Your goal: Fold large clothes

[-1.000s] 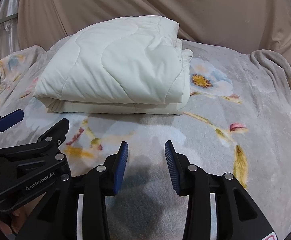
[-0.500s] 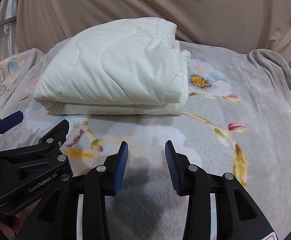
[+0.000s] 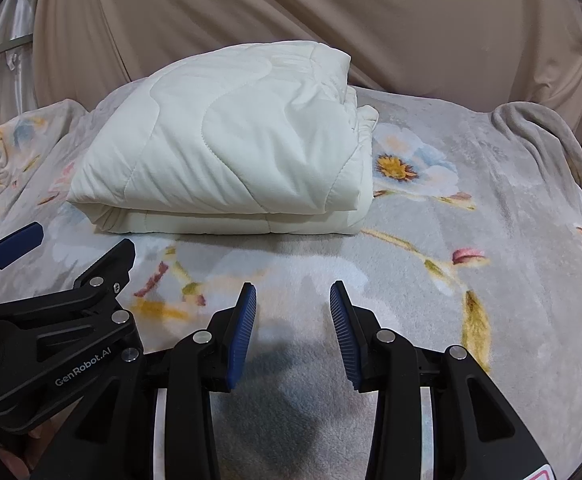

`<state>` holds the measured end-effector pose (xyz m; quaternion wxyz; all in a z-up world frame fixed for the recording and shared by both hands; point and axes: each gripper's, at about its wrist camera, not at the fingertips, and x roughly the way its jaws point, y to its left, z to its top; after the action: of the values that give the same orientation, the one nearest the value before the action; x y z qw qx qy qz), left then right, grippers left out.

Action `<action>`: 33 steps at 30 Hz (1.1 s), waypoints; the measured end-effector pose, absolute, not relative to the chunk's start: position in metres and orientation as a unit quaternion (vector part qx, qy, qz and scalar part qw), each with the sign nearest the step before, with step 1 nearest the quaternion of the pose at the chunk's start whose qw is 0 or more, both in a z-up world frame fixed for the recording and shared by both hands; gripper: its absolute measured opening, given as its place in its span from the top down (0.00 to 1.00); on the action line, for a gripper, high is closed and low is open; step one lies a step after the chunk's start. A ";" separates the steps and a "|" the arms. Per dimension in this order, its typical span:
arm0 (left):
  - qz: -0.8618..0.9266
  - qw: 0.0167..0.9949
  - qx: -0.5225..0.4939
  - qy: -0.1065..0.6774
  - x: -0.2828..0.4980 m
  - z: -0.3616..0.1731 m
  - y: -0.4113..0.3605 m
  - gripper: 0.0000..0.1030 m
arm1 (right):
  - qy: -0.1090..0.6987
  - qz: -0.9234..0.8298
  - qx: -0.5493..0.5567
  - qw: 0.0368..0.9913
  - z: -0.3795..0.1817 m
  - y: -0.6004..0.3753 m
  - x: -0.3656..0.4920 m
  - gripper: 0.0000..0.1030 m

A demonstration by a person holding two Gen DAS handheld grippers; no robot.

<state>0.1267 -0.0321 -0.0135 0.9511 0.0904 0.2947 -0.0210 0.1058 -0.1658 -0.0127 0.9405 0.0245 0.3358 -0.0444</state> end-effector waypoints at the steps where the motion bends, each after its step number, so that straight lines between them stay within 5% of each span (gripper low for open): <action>1: -0.020 0.951 0.090 0.295 0.126 -0.013 -0.032 0.08 | 0.336 -0.045 0.025 0.941 -0.013 -0.166 0.106 0.63; 33: -0.018 0.952 0.091 0.292 0.124 -0.011 -0.032 0.08 | 0.335 -0.044 0.024 0.941 -0.013 -0.165 0.106 0.63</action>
<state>0.1239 -0.0321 -0.0114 0.9521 0.0907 0.2916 -0.0176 0.1059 -0.1653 -0.0129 0.9408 0.0238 0.3353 -0.0441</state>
